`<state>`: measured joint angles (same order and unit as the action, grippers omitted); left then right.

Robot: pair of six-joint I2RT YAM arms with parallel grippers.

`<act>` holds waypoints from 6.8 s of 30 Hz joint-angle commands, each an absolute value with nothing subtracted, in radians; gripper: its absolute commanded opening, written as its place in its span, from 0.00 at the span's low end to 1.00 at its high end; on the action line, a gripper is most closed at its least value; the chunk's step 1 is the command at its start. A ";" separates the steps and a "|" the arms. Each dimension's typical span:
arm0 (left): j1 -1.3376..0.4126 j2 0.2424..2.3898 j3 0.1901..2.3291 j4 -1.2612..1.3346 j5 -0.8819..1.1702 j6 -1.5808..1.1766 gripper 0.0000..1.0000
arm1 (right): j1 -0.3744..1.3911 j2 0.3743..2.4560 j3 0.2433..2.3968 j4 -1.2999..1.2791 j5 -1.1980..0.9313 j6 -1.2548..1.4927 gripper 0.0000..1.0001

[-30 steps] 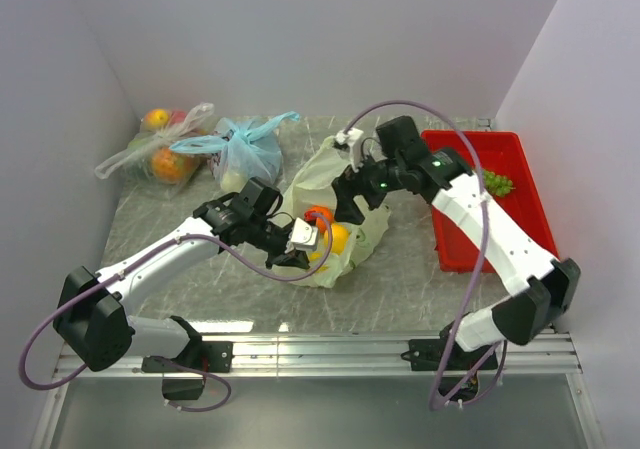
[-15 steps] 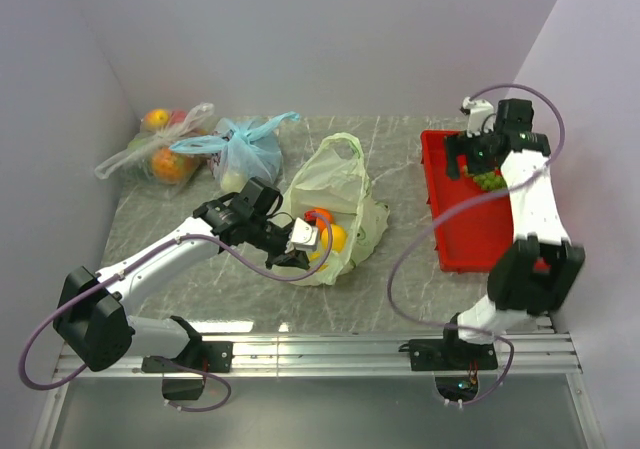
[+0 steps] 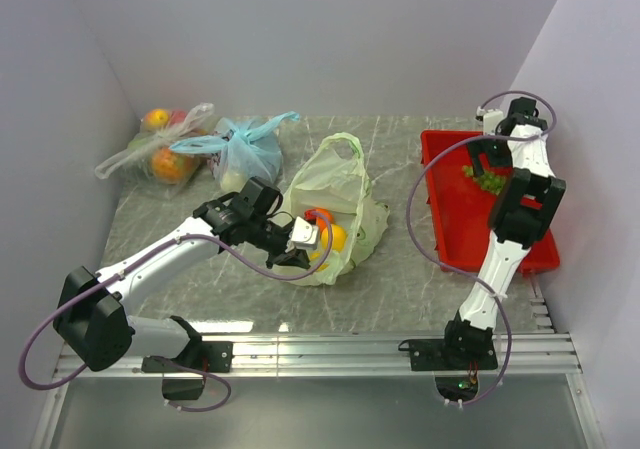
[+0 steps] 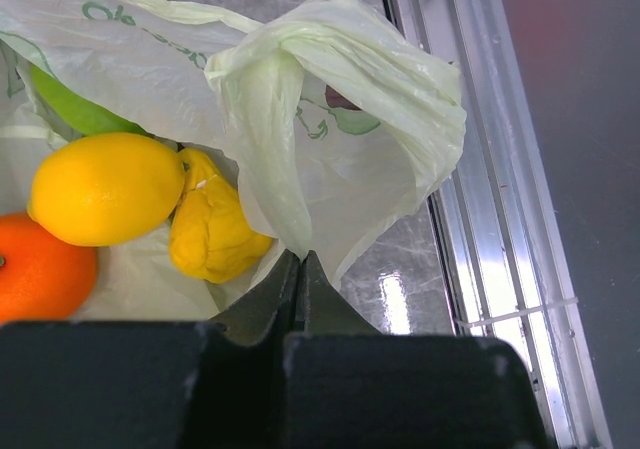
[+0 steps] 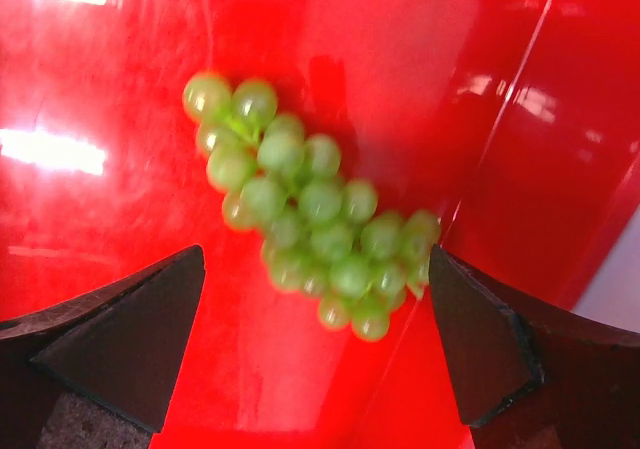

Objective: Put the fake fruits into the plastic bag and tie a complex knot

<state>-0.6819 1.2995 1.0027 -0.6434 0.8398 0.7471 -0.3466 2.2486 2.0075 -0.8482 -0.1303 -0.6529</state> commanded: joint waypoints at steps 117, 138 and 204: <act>-0.130 1.090 1.225 -0.292 1.080 0.135 0.83 | 0.271 1.109 1.118 -0.080 -0.772 0.577 0.00; -0.600 1.511 1.601 -0.325 0.795 0.489 0.77 | 0.354 1.069 1.150 -0.195 -0.758 0.321 0.00; -0.793 1.374 1.097 0.039 0.524 0.302 0.85 | 0.268 1.339 0.807 0.218 -0.629 0.352 0.00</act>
<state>-0.7223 1.3399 1.1244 -0.0414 0.7464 0.2127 0.2741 1.3338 0.8146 0.2169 -0.7044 0.2699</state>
